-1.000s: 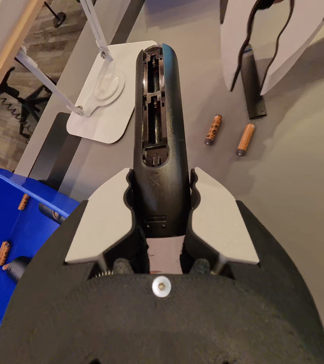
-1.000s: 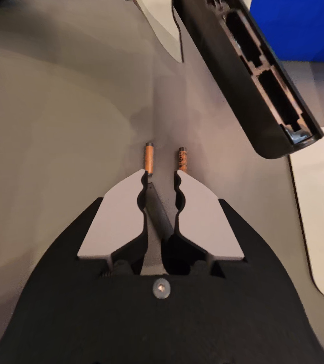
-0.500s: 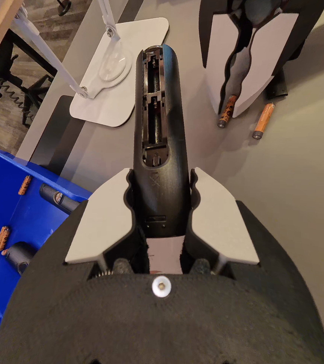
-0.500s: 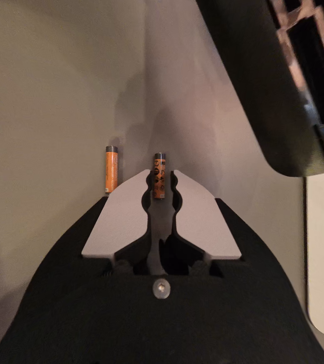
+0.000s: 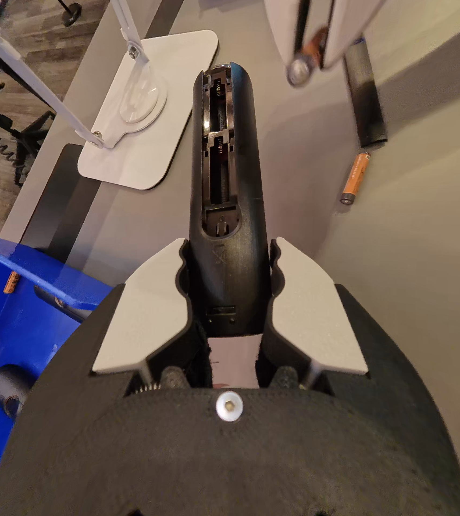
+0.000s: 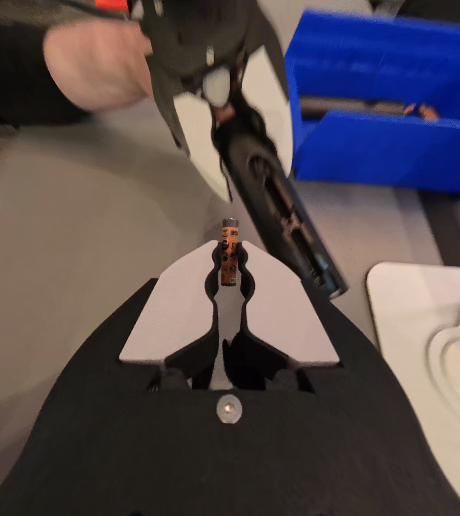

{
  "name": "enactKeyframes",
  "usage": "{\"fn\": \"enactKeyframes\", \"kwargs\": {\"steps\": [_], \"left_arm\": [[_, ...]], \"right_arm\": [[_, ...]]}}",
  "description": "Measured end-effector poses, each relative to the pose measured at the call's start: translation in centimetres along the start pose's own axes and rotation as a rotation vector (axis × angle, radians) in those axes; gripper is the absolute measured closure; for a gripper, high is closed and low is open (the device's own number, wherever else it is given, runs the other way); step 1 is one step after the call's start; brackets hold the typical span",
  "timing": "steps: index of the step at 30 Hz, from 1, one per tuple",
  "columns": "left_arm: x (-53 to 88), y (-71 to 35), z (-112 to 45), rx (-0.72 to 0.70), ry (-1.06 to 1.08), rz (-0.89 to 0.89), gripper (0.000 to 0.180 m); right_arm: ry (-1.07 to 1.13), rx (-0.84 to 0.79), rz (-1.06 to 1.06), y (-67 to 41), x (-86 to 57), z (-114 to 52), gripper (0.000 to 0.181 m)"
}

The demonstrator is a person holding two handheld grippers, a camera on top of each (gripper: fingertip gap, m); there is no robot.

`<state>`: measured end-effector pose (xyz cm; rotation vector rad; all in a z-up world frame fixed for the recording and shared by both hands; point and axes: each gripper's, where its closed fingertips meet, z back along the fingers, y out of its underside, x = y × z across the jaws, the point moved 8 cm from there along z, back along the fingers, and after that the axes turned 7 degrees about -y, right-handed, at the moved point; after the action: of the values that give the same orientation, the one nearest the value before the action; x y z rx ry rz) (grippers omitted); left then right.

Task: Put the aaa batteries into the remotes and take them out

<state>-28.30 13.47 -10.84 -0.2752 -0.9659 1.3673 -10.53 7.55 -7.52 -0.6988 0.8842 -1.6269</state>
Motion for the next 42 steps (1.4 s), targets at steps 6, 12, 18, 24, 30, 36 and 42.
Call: {"fn": "enactKeyframes", "kwargs": {"steps": [6,12,18,24,30,36,42], "left_arm": [[-0.8,-0.8,-0.3,-0.014,0.022,-0.011,0.124],[-1.3,-1.6,-0.2,-0.031,0.029,-0.013,0.124],[-1.4,-2.1,0.3,-0.059,0.033,-0.011,0.124],[-1.6,-2.6,0.4,-0.072,0.039,-0.018,0.124],[-1.8,-2.8,0.3,-0.077,0.048,-0.018,0.124],[-1.9,-2.7,0.1,-0.072,0.054,-0.019,0.124],[-1.8,-2.8,0.2,-0.092,0.062,-0.002,0.124]], "right_arm": [[0.016,-0.046,0.067,-3.1,-1.8,-0.8,0.171],[0.056,0.015,0.115,-3.4,-2.5,-2.5,0.171],[0.057,0.059,0.142,-3.1,-2.2,-2.7,0.17],[0.002,0.072,0.137,-2.9,-2.1,-2.2,0.171],[-0.047,0.111,0.142,-2.9,-2.1,-1.9,0.166],[-0.106,0.238,0.134,-3.3,-2.3,-2.0,0.165],[-0.144,0.291,0.15,-3.8,-2.5,-2.0,0.171]]}}
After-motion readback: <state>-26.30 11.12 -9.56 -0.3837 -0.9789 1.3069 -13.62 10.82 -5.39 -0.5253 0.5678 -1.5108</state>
